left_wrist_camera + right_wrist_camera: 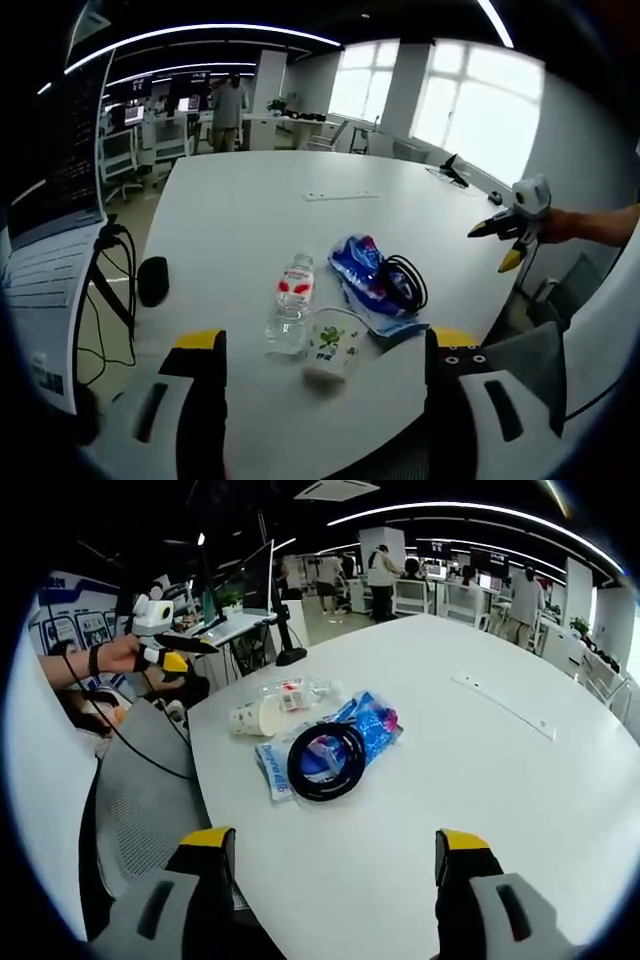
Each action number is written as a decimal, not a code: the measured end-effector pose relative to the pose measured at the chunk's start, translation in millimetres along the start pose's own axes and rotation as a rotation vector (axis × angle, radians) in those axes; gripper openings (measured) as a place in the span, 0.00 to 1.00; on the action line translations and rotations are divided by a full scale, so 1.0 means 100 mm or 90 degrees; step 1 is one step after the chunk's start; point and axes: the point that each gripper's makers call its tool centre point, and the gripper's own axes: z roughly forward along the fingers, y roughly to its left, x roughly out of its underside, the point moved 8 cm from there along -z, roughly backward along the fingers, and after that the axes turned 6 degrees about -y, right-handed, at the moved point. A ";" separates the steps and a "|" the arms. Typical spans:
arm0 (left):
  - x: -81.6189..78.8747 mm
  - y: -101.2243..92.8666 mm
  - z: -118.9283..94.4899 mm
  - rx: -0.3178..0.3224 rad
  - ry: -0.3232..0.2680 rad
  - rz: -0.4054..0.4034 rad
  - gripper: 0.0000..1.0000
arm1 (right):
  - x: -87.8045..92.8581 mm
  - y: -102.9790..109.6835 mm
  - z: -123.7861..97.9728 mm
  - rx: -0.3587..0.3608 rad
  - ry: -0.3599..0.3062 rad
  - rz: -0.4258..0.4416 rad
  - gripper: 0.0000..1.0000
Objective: Arrange the tabletop items into an orderly group along one side of the table until the central work area is clear of visible clutter.
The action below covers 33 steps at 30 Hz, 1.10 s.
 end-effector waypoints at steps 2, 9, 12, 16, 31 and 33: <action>0.00 0.01 0.01 0.000 -0.001 -0.001 0.83 | 0.00 0.00 0.00 0.000 -0.001 0.002 0.84; 0.01 0.08 0.05 -0.006 -0.007 -0.016 0.81 | 0.01 0.01 0.01 0.001 -0.001 0.006 0.83; 0.03 0.08 0.06 -0.005 -0.001 -0.013 0.81 | 0.02 0.01 0.01 -0.001 0.001 0.010 0.83; 0.05 0.11 0.11 -0.003 0.002 -0.013 0.81 | 0.05 0.03 0.01 -0.005 0.003 0.010 0.83; -0.02 0.10 0.25 -0.014 -0.007 -0.038 0.78 | 0.06 0.09 0.02 -0.006 -0.010 0.018 0.82; -0.02 0.12 0.27 -0.023 -0.010 -0.045 0.77 | 0.07 0.09 0.02 -0.005 -0.011 0.020 0.81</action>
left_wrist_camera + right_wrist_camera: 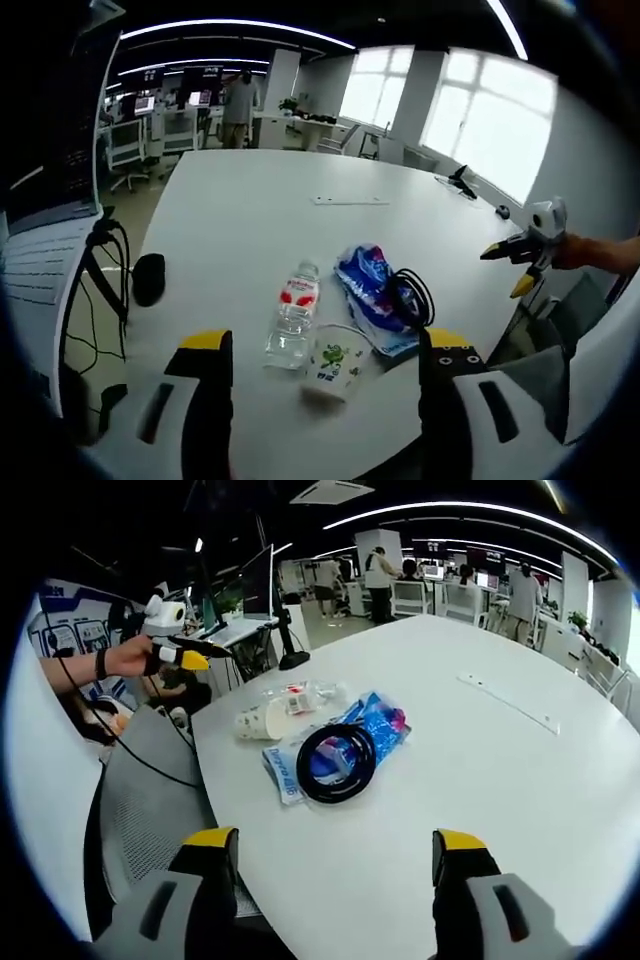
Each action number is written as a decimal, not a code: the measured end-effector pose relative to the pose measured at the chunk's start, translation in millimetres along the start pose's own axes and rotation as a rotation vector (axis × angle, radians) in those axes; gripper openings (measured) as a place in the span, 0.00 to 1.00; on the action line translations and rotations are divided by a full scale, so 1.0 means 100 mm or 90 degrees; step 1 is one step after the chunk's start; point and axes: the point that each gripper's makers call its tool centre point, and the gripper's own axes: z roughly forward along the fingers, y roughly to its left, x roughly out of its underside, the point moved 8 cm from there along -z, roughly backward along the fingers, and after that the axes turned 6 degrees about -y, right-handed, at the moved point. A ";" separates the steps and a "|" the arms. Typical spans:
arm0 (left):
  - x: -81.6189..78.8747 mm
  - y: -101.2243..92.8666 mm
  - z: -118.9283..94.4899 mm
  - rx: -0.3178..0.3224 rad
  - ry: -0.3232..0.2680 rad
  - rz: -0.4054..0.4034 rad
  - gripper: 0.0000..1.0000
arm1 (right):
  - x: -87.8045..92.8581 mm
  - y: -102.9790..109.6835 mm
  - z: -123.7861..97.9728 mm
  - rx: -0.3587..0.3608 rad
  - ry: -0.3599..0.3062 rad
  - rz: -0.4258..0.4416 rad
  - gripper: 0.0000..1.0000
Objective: Arrange the tabletop items into an orderly group along one side of the table until the central work area is clear of visible clutter.
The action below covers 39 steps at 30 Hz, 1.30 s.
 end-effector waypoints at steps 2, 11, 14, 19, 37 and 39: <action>0.00 0.01 0.03 -0.003 0.001 -0.001 0.76 | 0.00 0.01 0.00 0.001 -0.003 0.003 0.81; 0.00 0.09 0.16 -0.039 0.016 -0.022 0.66 | 0.00 0.05 -0.03 0.003 -0.008 0.012 0.79; 0.05 0.13 0.26 -0.039 0.002 -0.085 0.65 | 0.00 0.06 -0.02 0.002 -0.013 0.017 0.79; 0.05 0.07 0.40 -0.045 0.015 -0.075 0.63 | 0.00 0.09 -0.01 0.000 -0.014 0.021 0.79; 0.01 0.05 0.89 -0.047 0.043 -0.140 0.59 | 0.01 0.08 0.01 0.000 0.003 0.033 0.78; 0.02 0.08 0.95 -0.050 0.046 -0.146 0.59 | 0.02 0.07 0.00 0.002 0.005 0.035 0.78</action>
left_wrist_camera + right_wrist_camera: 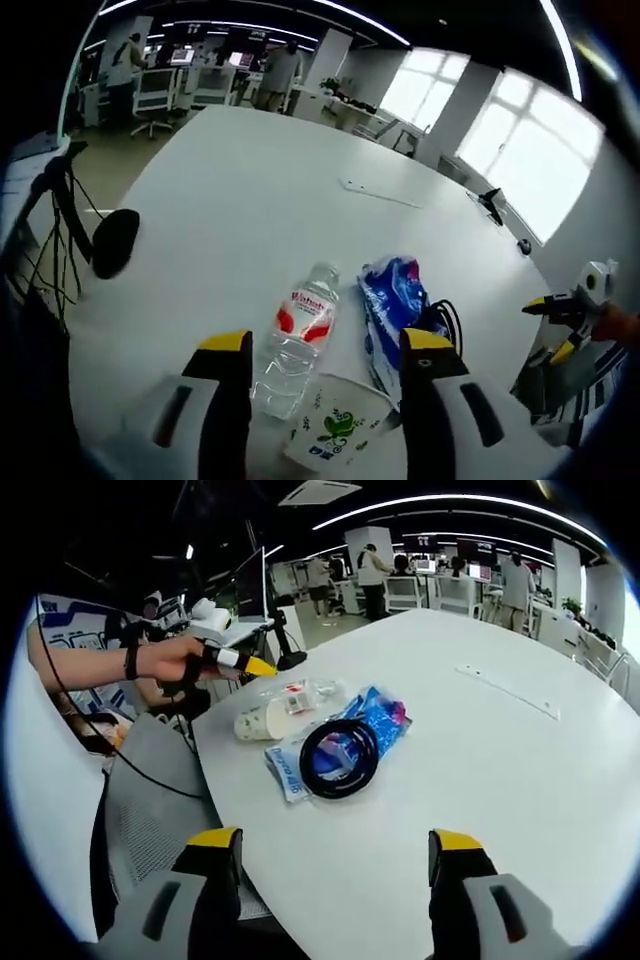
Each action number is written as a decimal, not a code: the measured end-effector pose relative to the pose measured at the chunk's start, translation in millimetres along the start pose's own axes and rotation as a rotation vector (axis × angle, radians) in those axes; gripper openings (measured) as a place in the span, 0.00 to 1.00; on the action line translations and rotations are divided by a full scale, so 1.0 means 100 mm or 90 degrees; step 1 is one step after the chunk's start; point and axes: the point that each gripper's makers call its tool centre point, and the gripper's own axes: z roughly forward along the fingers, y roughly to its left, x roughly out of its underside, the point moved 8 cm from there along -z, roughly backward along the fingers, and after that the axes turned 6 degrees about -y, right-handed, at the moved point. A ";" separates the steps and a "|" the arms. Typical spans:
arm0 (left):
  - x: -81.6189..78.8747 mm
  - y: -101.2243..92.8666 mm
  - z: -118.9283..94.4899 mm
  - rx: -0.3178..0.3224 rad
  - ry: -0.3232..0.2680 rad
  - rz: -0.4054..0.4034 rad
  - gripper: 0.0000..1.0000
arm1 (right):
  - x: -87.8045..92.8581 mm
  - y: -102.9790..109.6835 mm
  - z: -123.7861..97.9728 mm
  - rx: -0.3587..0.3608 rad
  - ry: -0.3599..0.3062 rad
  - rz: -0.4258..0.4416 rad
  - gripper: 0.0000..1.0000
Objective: Arrange the tabletop items into an orderly group along one side of the table until the central work area is clear of visible clutter.
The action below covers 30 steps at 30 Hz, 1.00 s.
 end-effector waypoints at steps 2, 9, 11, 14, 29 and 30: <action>0.01 0.08 0.10 -0.008 0.014 -0.003 0.58 | 0.01 -0.02 0.00 0.001 0.001 0.003 0.78; 0.01 0.09 0.24 -0.014 0.040 -0.005 0.56 | 0.02 -0.04 0.01 0.002 0.009 0.008 0.78; 0.02 0.08 0.31 -0.013 0.050 0.002 0.56 | 0.00 -0.05 0.01 0.003 0.010 0.008 0.78; 0.00 0.07 0.39 -0.014 0.059 0.006 0.56 | -0.02 -0.06 0.03 0.001 0.014 0.008 0.78; 0.04 0.13 0.82 0.001 0.133 0.074 0.52 | -0.01 -0.15 -0.01 0.003 0.035 0.008 0.78; 0.07 0.15 0.83 0.000 0.146 0.090 0.52 | -0.01 -0.15 -0.01 0.004 0.037 0.008 0.78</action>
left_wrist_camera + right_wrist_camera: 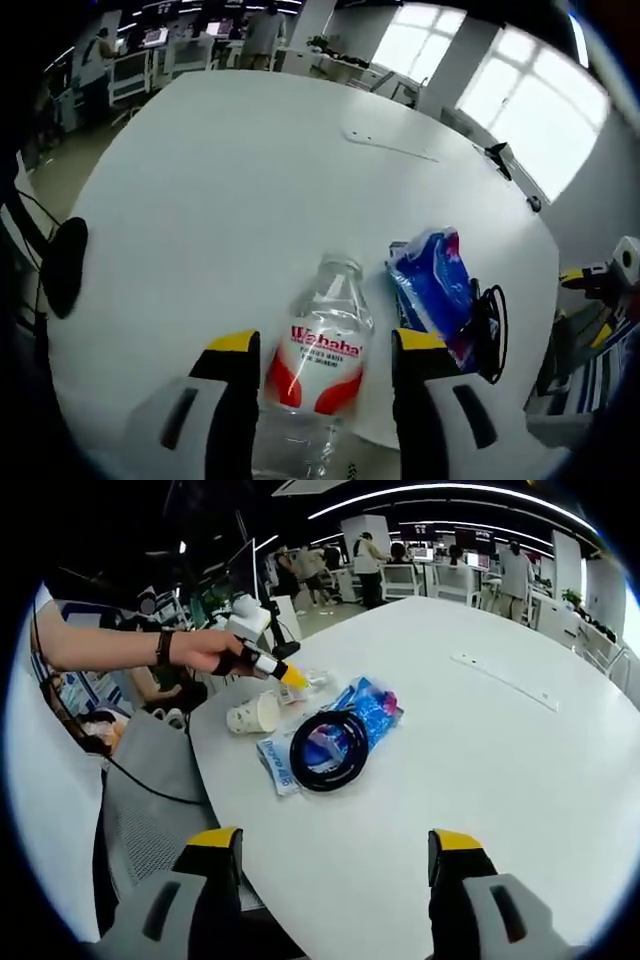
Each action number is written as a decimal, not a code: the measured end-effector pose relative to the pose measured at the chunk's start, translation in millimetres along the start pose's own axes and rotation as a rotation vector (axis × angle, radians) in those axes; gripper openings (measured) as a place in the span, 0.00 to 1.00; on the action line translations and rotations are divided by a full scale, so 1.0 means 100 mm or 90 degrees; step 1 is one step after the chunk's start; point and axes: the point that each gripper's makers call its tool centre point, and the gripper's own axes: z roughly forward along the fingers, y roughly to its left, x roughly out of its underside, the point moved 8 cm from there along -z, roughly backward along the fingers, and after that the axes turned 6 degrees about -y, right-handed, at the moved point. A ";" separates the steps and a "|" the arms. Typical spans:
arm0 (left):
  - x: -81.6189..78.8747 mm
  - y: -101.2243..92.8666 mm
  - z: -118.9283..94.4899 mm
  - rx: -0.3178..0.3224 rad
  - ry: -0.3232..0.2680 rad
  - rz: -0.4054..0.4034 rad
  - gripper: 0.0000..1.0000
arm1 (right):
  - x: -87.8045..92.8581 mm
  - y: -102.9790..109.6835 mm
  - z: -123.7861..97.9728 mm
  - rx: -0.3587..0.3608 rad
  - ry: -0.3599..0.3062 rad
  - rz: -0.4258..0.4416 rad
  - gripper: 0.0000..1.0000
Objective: Arrange the tabletop items into an orderly group along one side of the table until the central work area is clear of visible clutter.
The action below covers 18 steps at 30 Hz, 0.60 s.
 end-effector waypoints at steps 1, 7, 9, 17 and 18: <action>0.02 0.00 0.01 0.001 0.007 0.011 0.51 | 0.00 0.00 0.00 0.000 0.001 0.000 0.78; 0.07 0.11 0.05 0.007 0.028 0.012 0.44 | 0.00 -0.03 0.01 0.005 0.004 0.004 0.77; 0.06 0.18 0.05 -0.004 0.014 -0.017 0.43 | -0.02 -0.02 0.02 0.002 0.007 0.001 0.77; 0.07 0.31 -0.06 -0.032 0.010 -0.030 0.42 | -0.03 -0.02 0.05 0.000 0.010 -0.001 0.77; 0.07 0.33 -0.07 -0.034 0.010 -0.031 0.42 | -0.03 -0.02 0.05 -0.001 0.010 -0.003 0.77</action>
